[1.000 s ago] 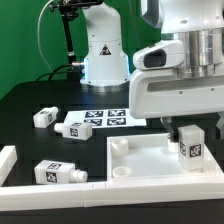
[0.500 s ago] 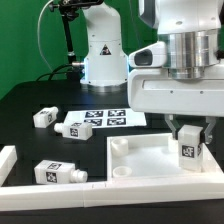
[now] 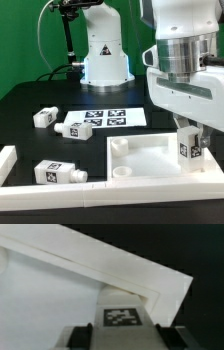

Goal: Assemble one leg

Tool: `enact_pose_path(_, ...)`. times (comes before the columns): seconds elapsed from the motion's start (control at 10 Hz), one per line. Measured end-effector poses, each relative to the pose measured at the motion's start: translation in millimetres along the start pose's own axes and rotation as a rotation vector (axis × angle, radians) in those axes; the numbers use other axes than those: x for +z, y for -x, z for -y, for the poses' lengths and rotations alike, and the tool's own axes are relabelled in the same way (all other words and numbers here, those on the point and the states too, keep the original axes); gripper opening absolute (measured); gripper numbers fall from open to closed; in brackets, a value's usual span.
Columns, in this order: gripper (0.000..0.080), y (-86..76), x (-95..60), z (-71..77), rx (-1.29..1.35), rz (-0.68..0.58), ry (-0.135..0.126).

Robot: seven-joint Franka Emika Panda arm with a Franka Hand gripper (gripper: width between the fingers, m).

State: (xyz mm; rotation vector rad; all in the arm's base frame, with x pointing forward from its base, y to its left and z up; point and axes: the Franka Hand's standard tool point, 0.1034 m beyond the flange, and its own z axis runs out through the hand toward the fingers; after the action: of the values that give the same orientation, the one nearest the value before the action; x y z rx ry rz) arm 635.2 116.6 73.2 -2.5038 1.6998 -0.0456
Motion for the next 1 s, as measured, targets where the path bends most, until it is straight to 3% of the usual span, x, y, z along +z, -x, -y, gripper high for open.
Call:
enact_pose_path(0.1,0.0375,0.8,0.6,-0.7,-0.106,-0.007,0.003)
enact_pose_path(0.2,0.0375,3.4,2.4,-2.3,-0.276,-0.015,0.012)
enact_pose_path(0.4,0.062,-6.8,-0.6,-1.0,-0.733,-0.014,0.011)
enact_pose_path(0.7,0.064,-7.8,-0.7,-1.3,-0.968,-0.009,0.015)
enact_pose_path(1.0,0.0649,-9.7,-3.7,2.3,-1.501,-0.032,0.054)
